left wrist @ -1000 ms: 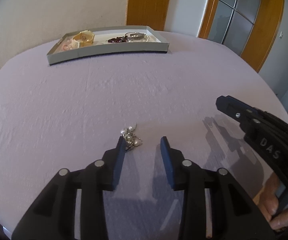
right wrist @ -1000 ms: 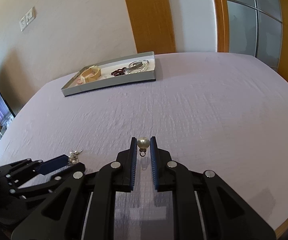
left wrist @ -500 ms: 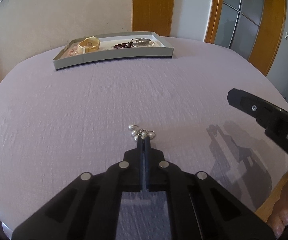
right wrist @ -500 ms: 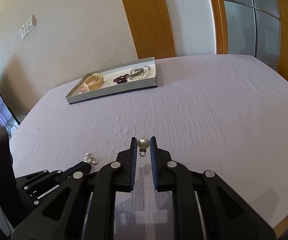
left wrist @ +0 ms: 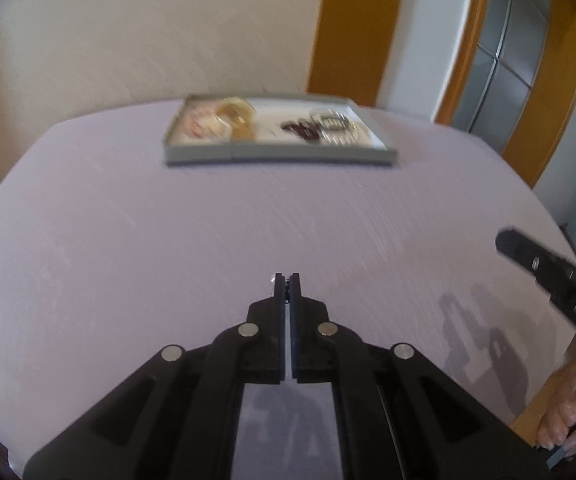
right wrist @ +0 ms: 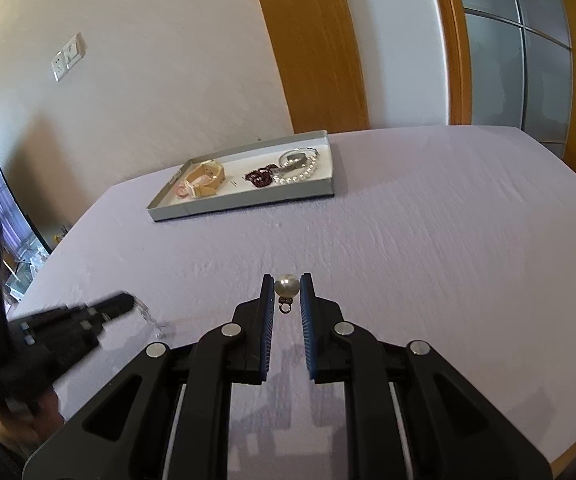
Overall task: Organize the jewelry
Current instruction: 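Carry the pendant into the tray and open the right tool while the left carries the earrings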
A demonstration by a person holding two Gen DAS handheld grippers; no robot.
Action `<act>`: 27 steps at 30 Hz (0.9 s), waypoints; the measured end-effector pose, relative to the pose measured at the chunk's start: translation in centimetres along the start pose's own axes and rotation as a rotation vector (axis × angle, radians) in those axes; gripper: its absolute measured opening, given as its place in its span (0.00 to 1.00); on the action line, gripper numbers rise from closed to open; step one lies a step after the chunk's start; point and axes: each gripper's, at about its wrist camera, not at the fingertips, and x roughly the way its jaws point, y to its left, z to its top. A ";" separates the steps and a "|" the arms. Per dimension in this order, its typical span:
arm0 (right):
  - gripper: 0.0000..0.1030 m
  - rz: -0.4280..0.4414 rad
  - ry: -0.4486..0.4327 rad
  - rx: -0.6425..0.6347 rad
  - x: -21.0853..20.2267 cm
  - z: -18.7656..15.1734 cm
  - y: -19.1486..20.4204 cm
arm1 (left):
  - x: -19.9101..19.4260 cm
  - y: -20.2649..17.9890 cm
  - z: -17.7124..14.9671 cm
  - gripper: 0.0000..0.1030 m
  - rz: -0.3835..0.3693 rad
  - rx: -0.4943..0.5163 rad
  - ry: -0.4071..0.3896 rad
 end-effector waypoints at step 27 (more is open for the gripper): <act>0.13 0.078 -0.067 -0.109 5.5 12.0 4.8 | -0.7 4.4 11.7 0.02 -0.009 -0.064 -0.080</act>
